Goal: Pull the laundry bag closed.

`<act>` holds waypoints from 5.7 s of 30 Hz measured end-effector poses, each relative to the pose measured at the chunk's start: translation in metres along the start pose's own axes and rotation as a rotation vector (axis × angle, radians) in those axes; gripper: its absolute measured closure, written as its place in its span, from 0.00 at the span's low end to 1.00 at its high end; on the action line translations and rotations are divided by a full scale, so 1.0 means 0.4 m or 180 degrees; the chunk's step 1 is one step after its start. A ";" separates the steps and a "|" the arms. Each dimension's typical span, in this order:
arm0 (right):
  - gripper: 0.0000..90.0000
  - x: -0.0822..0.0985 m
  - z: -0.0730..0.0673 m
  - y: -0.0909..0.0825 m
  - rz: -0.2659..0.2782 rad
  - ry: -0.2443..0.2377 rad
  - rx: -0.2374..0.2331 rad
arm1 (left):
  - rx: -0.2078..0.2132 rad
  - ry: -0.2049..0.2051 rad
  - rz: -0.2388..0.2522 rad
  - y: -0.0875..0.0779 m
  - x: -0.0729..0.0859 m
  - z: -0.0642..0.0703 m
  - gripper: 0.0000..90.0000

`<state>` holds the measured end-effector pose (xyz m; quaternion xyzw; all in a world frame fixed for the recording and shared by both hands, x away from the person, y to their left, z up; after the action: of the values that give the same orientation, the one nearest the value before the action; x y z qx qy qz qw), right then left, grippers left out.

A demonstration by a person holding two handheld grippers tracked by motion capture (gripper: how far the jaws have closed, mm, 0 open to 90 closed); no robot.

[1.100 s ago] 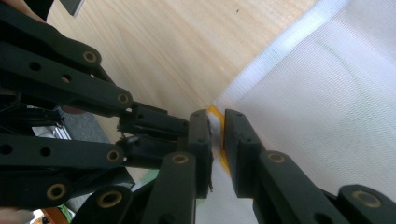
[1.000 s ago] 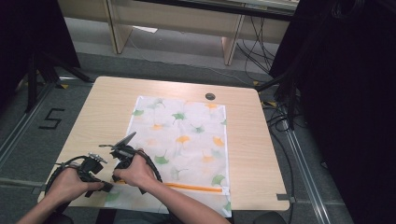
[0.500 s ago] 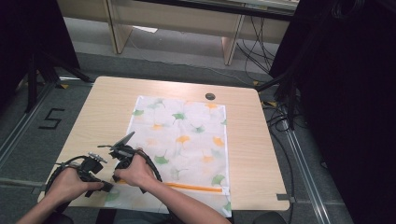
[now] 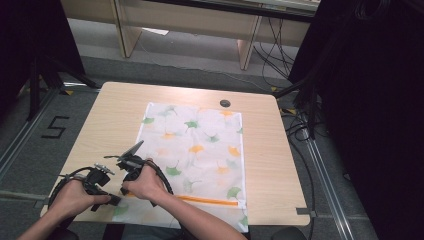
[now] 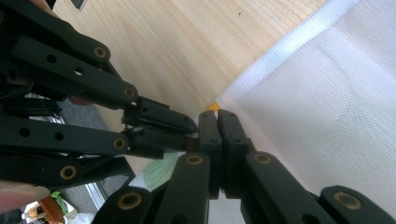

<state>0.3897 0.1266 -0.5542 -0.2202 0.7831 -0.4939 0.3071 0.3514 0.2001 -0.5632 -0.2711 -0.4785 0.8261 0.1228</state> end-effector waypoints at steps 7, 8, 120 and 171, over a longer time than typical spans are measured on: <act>1.00 0.002 0.008 -0.002 -0.0004 0.0046 -0.0045 | -0.0143 -0.0115 0.0332 -0.056 -0.034 -0.064 0.94; 1.00 0.002 0.009 -0.002 0.0008 0.0050 -0.0048 | -0.0152 -0.0107 0.0353 -0.057 -0.042 -0.071 0.94; 1.00 0.108 0.093 -0.082 -0.0181 0.0131 0.0370 | -0.0286 0.0322 0.0299 0.008 -0.079 -0.051 1.00; 1.00 0.164 0.129 -0.127 -0.0267 0.0385 0.0427 | -0.0291 0.0314 0.0296 0.008 -0.079 -0.051 1.00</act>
<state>0.3809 0.0299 -0.5422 -0.2015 0.7555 -0.5700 0.2524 0.3891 0.1988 -0.5635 -0.3387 -0.4960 0.7939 0.0952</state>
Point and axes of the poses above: each handheld gripper's, and its own axes: y roughly forward along the jaws, x roughly out of its underside, z roughly to its right, the point moved 8 cm from there along y, roughly forward along the jaws, and after that the axes turned 5 degrees about x, right-handed, at the moved point
